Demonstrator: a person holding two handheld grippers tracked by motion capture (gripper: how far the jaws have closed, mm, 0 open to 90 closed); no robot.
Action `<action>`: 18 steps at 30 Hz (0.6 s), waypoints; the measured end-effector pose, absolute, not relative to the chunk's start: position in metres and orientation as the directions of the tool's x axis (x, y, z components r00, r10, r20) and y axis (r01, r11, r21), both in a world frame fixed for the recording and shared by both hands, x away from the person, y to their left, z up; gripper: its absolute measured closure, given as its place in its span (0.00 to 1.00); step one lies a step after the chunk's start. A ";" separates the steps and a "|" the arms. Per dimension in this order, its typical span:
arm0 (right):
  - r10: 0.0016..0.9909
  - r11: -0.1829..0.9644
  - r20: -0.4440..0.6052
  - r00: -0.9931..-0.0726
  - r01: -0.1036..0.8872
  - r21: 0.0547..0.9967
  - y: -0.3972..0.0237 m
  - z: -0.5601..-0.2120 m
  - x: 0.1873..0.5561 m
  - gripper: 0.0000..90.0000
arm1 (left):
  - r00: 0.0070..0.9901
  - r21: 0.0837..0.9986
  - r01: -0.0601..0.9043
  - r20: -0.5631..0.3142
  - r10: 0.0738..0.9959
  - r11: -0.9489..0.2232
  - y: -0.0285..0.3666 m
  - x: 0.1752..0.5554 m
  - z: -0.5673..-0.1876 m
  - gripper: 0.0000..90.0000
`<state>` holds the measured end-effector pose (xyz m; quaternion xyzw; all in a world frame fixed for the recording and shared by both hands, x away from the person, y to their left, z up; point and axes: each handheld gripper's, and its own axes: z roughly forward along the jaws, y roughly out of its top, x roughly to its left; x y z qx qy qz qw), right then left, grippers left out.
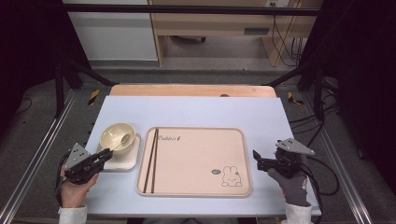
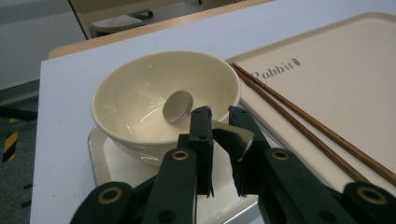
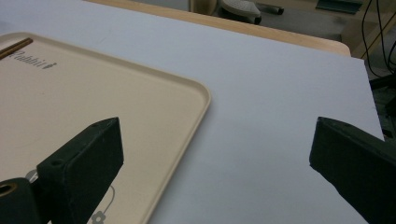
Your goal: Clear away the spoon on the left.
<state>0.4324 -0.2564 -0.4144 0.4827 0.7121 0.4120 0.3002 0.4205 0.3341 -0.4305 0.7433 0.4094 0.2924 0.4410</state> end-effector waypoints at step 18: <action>0.935 0.191 -0.029 -0.353 0.436 0.880 -0.257 -0.413 0.431 0.03 | 0.465 0.897 0.362 0.061 0.883 -0.252 0.337 0.418 -0.428 0.98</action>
